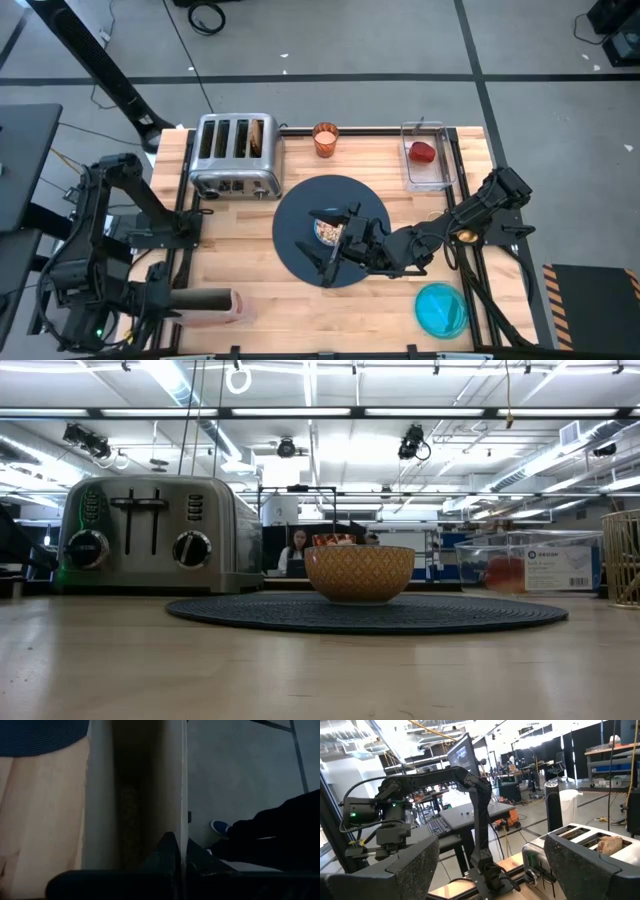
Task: Arrange a breakfast setting
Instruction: Pour the cereal from the cereal box into the blue bowl, then put the orange cup of milk on the blue table mat to the top right of the blue bowl
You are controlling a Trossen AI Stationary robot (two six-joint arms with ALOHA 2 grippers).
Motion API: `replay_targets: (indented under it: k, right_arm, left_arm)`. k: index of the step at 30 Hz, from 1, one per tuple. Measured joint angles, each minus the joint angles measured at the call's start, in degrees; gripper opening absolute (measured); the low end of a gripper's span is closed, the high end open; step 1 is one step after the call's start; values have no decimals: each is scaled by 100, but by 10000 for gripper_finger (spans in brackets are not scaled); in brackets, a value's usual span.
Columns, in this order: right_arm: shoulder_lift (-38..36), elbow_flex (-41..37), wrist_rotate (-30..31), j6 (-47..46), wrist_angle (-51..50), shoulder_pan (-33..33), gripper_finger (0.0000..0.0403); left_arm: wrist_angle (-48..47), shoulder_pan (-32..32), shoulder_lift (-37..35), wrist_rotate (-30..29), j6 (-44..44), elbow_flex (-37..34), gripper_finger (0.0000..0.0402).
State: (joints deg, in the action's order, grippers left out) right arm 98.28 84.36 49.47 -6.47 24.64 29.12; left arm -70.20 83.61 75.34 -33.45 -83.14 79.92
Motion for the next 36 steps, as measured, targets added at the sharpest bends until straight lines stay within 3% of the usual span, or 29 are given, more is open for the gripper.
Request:
replay_targets:
  k: [7, 19, 36]
  right_arm:
    - [0, 0, -2, 10, -6, 0, 363]
    - [0, 0, -2, 1, -9, 2, 363]
    - [0, 0, -4, 19, -37, 0, 363]
  left_arm:
    - [135, -4, -59, 369, 105, 0, 24]
    - [343, -2, -121, 392, 127, -7, 99]
    - [1148, -20, -233, 265, 562, -7, 106]
